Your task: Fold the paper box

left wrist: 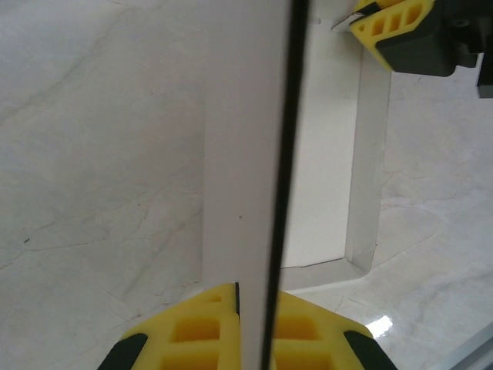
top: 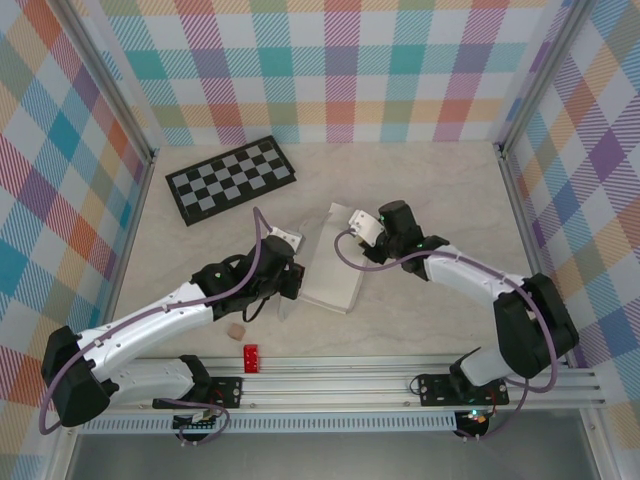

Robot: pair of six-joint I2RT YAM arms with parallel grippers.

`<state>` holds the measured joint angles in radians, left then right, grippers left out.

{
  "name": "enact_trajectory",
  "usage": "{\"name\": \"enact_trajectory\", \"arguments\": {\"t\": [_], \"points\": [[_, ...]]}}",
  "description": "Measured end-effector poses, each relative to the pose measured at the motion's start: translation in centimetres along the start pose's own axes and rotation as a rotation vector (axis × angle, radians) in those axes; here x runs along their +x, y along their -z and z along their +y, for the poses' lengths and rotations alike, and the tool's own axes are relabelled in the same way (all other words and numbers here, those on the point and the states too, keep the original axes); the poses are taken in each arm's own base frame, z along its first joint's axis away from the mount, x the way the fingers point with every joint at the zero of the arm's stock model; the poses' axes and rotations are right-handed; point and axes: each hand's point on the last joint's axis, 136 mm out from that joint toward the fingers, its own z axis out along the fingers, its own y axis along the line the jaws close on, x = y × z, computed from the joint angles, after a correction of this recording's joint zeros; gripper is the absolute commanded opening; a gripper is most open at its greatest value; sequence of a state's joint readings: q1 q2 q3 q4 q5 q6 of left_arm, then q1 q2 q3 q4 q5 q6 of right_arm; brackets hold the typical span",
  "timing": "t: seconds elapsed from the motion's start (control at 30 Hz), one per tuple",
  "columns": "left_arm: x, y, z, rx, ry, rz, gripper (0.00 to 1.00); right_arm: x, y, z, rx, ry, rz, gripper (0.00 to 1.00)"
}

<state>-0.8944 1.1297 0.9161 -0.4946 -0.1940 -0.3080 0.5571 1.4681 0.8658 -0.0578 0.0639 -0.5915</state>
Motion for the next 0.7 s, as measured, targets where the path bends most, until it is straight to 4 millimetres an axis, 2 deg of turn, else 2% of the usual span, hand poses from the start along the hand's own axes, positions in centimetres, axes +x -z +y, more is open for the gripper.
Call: {"name": "enact_trajectory", "arguments": {"t": [0.07,0.33,0.47,0.6,0.7], "points": [[0.0,0.1,0.0,0.005,0.012,-0.003,0.0,-0.1,-0.2,0.0,0.003,-0.005,-0.002,0.22],[0.1,0.2,0.0,0.006,0.019,-0.006,0.0,-0.3,-0.2,0.4,-0.023,-0.002,-0.003,0.29],[0.2,0.1,0.3,-0.01,0.015,-0.01,0.0,-1.1,0.8,0.1,-0.09,-0.05,-0.038,0.34],[-0.5,0.0,0.1,0.001,0.02,-0.044,0.0,-3.2,3.0,-1.3,-0.146,-0.093,-0.092,0.36],[-1.1,0.0,-0.1,0.011,0.022,-0.07,0.0,-6.2,4.9,-2.0,-0.19,-0.081,-0.15,0.35]]}}
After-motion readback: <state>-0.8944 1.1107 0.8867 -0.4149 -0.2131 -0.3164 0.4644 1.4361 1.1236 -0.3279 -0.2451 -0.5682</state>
